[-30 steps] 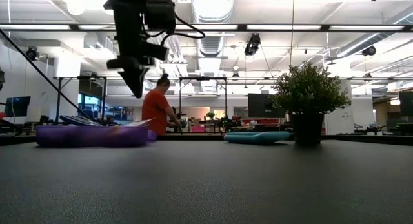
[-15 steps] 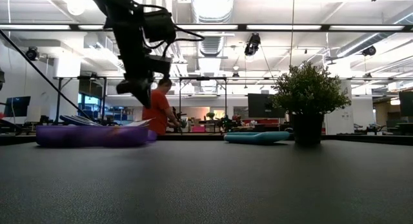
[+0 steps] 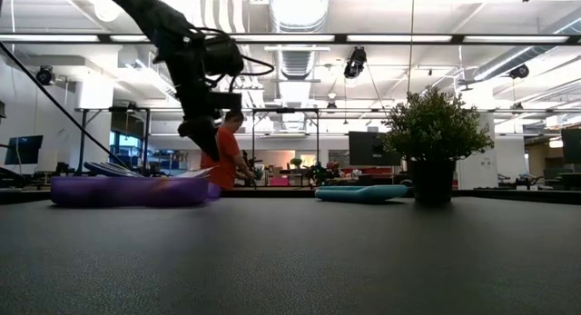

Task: Pack school essentials
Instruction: Return to Home Position

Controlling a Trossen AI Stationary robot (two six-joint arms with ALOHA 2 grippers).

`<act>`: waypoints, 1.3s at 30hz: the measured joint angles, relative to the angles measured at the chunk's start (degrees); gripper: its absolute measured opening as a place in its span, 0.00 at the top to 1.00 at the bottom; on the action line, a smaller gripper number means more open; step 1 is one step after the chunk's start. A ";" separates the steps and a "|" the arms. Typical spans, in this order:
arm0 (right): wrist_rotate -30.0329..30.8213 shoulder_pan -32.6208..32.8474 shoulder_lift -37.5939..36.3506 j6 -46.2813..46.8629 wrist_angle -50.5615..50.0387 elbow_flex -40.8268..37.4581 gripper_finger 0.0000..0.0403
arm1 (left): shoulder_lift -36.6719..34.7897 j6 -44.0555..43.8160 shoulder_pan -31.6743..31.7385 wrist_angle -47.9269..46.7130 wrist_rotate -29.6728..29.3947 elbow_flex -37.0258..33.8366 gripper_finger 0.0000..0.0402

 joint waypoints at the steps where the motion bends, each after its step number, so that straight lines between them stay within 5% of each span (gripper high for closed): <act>1: 0.00 0.00 0.00 -0.02 0.00 0.00 0.41 | 0.19 0.23 0.02 0.14 0.00 0.00 1.00; 39: 0.01 0.01 0.02 -0.13 -0.04 -0.02 0.41 | 1.46 -2.41 -1.51 -6.01 3.64 -0.81 1.00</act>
